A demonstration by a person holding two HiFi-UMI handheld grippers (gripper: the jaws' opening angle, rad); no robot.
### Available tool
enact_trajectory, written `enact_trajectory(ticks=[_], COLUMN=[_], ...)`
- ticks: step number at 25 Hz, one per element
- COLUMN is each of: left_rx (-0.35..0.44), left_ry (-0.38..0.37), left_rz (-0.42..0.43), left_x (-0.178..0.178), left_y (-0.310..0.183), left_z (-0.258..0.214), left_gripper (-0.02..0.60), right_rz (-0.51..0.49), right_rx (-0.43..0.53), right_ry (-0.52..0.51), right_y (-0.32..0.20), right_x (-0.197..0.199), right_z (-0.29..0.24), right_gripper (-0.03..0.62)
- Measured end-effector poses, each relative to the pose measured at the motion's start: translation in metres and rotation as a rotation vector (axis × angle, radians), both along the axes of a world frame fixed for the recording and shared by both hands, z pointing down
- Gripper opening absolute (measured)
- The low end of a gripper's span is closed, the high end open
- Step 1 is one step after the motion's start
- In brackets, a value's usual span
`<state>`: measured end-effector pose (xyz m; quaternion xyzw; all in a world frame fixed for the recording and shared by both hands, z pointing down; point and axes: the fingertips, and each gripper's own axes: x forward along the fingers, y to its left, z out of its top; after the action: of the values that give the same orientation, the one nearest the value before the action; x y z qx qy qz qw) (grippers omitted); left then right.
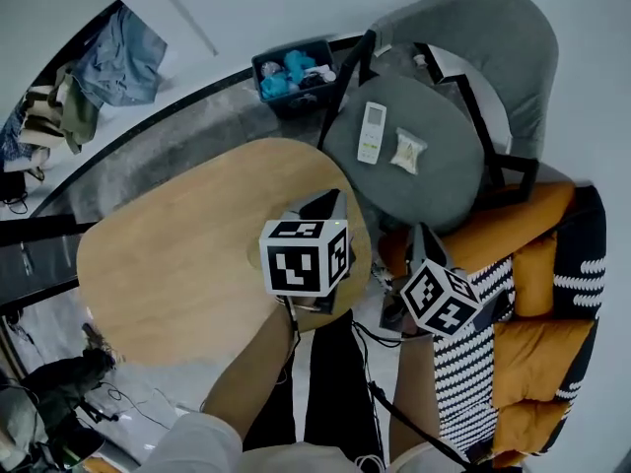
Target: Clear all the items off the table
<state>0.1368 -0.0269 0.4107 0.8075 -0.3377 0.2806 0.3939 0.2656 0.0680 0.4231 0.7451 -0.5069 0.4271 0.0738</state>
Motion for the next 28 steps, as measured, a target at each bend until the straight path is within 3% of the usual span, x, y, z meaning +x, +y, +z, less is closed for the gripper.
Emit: enact_trajectory(ticks=[5,10,17,22,28], left_rx=[0.046,0.053,0.043,-0.013,-0.041], left_ry=[-0.028,-0.02,-0.076,-0.1,-0.116], left_rz=[-0.04,-0.09,-0.109,-0.097,-0.035], left_x=[-0.076,-0.134,-0.203,-0.233,-0.234], left_y=[0.004,0.004,0.021,0.045,0.062], left_z=[-0.025,-0.017,0.0,0.028,0.049], left_gripper=[0.009,0.008,0.009,0.009,0.011], right_rz=[-0.033,-0.069,-0.121,-0.142,-0.149], right_rx=[0.011,-0.004,-0.043,-0.083,-0.119], right_ry=[-0.001,-0.003,-0.003,-0.008,-0.019], right_y=[-0.001,0.0,0.003,0.011,0.019], right_x=[-0.05,-0.097,-0.144,-0.167,-0.181], right_z=[-0.017,-0.014,0.003,0.019,0.039], right_gripper=[0.025,0.025,0.025,0.025,0.025])
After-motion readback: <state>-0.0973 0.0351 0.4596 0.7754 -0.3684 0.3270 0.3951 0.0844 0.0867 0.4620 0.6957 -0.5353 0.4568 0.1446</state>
